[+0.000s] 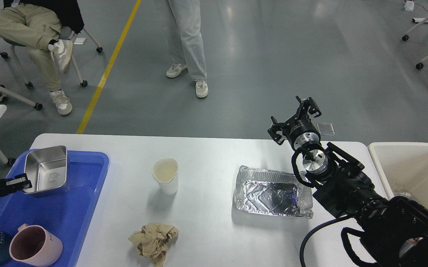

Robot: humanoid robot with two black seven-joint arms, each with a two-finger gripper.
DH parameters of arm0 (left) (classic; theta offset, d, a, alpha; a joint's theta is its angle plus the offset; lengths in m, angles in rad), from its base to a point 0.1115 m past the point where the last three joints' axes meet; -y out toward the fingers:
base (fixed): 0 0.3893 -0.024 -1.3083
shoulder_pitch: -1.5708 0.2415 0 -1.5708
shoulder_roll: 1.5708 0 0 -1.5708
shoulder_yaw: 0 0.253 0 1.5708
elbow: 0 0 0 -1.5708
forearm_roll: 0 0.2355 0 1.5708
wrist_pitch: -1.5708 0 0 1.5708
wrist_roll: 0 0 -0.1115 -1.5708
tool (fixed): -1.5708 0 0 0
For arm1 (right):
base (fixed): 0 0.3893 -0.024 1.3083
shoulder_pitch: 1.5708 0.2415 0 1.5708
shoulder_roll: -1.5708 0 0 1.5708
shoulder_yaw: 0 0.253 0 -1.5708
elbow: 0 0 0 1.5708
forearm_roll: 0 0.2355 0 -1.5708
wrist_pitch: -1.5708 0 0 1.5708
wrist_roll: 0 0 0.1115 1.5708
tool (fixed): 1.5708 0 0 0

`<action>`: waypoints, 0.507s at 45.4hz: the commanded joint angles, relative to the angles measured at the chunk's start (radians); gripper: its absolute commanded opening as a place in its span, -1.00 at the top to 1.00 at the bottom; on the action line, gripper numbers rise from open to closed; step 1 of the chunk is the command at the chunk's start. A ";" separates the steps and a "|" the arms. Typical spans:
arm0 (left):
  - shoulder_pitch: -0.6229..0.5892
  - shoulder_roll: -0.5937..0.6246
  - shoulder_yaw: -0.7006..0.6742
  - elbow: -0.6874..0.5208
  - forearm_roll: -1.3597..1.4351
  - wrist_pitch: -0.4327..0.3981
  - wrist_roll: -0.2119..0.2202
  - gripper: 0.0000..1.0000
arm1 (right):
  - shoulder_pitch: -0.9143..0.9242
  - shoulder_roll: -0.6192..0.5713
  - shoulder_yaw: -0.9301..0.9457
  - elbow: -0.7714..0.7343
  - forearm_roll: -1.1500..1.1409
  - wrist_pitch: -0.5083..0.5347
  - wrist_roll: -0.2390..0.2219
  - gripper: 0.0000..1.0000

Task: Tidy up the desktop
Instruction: 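Lift the steel tin box and place it into the blue tray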

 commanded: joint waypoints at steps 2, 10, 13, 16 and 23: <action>0.023 -0.052 0.000 0.045 -0.001 0.002 -0.004 0.97 | 0.000 0.000 -0.001 0.000 0.000 0.000 0.000 -1.00; 0.045 -0.111 0.000 0.103 -0.001 0.016 -0.019 0.90 | -0.002 0.000 -0.001 0.000 0.000 0.002 0.000 -1.00; 0.048 -0.125 0.000 0.114 -0.001 0.016 -0.033 0.82 | -0.002 0.000 0.000 0.000 0.000 0.002 0.000 -1.00; 0.048 -0.126 -0.003 0.114 -0.003 0.016 -0.035 0.76 | 0.000 0.002 0.000 0.002 0.000 0.002 0.000 -1.00; 0.048 -0.126 -0.005 0.114 -0.021 0.016 -0.035 0.63 | 0.001 0.002 0.000 0.002 0.000 0.002 0.000 -1.00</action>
